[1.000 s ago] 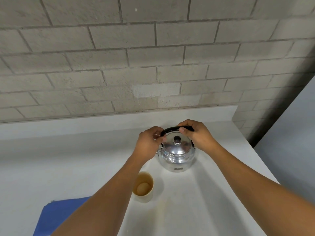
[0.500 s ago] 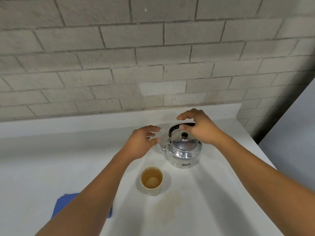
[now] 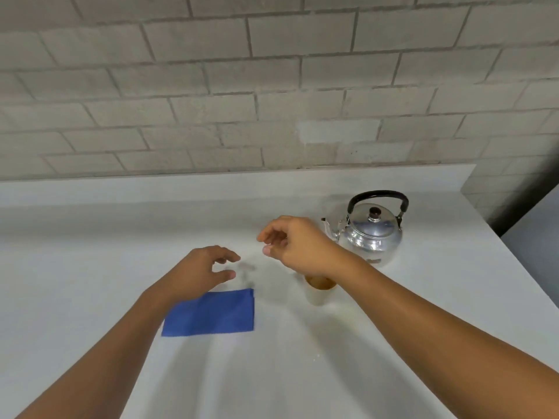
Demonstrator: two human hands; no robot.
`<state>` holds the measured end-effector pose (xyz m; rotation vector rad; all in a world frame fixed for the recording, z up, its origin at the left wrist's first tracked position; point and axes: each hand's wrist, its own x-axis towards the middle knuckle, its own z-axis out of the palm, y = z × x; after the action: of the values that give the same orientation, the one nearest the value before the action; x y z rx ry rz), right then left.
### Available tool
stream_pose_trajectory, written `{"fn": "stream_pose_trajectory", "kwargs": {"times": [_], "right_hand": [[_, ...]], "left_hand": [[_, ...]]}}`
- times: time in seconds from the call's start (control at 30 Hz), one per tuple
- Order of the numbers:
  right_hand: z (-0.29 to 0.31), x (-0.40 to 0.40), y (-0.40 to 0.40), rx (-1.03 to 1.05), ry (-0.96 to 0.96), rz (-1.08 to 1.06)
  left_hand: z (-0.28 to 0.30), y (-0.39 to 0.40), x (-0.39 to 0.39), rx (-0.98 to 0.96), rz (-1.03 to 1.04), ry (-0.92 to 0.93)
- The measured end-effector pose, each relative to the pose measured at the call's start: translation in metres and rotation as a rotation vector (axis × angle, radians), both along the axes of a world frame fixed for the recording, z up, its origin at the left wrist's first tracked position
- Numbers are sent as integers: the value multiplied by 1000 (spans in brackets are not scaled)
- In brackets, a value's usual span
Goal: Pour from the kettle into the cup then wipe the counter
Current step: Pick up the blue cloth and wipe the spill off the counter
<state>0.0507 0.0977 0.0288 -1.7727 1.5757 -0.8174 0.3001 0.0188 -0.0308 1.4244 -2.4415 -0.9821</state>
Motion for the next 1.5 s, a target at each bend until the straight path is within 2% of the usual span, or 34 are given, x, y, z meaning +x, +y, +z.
{"fn": "stream_pose_trajectory", "kwargs": {"times": [0.37,0.5,0.67,0.83,0.97,1.13,1.27,1.4,1.5], "right_hand": [[-99,87,4,274,277,10],[-127,102,9,250,386,-16],[-145,112,9,189,462,-71],[-149,118,6,207,403,-156],[-140,120,10,203,323,-177],[-119,114,36,243,-54,-230],[-111,98,70,231,-250,-336],[-115,71,109,248,-322,-462],[-116,42,139,218,-308,-511]], "left_hand": [[-52,8,73,-82,-70,-343],[-63,18,86,-113,-86,-344],[-71,20,93,-85,2,-314],[-75,22,96,-55,40,-274],[-72,25,97,33,93,-129],[-60,36,100,166,209,60],[-47,56,89,277,234,215],[-43,84,64,374,192,299],[-46,106,37,445,178,341]]}}
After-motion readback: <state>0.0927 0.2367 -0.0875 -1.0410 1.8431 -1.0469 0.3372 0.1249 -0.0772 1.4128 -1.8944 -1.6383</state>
